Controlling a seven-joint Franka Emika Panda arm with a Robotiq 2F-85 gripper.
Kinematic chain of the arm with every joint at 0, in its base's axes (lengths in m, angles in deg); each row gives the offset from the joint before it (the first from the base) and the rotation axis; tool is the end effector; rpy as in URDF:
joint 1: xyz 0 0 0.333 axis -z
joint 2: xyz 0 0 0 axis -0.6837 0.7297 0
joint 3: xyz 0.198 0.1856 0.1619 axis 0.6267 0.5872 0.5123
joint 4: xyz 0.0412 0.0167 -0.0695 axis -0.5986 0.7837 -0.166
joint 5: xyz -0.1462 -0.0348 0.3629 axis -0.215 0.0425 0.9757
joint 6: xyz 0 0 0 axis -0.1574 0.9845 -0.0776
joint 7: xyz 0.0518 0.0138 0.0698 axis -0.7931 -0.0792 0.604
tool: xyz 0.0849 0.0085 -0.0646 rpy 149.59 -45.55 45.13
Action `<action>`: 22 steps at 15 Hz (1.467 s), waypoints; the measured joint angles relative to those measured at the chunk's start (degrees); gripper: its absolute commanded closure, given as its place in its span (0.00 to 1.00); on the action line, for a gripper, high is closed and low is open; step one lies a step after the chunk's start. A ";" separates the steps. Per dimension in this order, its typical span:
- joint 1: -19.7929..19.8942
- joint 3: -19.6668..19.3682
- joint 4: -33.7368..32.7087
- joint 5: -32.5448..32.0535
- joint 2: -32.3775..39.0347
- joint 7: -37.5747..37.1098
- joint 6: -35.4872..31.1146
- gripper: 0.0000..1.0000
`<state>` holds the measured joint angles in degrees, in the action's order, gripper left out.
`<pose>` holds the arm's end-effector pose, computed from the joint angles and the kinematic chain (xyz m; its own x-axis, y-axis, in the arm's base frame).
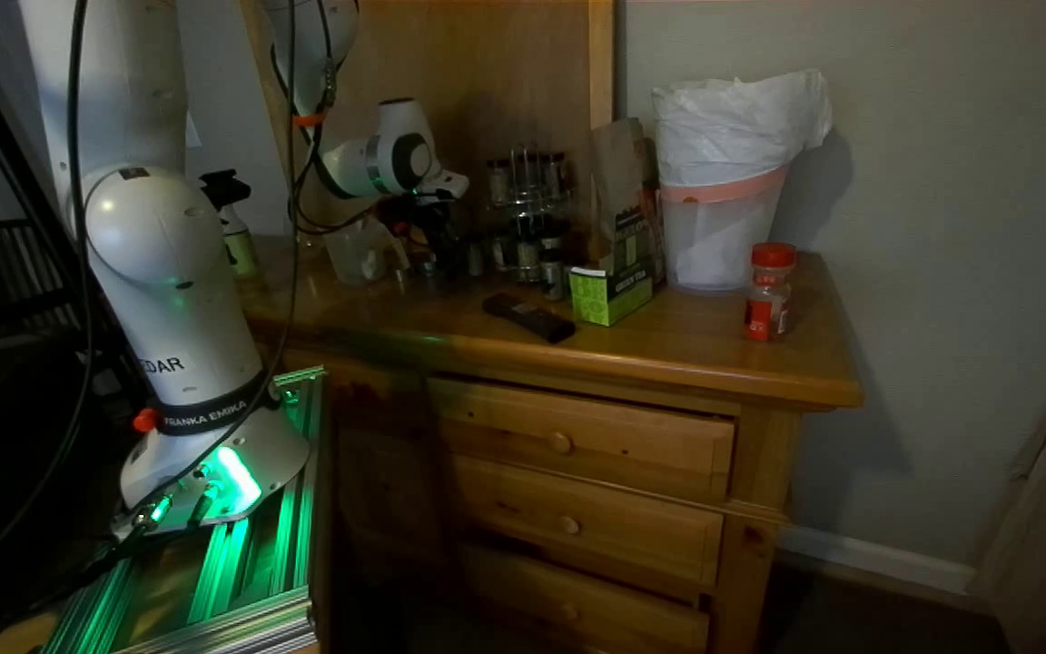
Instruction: Pick up a spice bottle on the table
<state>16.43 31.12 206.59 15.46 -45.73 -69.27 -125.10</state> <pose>0.3390 0.3834 0.2395 0.9724 0.1468 0.1814 0.1770 -0.9706 -0.1631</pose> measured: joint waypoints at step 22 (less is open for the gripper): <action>-1.14 7.09 -0.28 8.75 -8.76 9.66 4.81 0.94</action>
<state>15.29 38.21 206.31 24.21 -54.49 -59.62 -120.29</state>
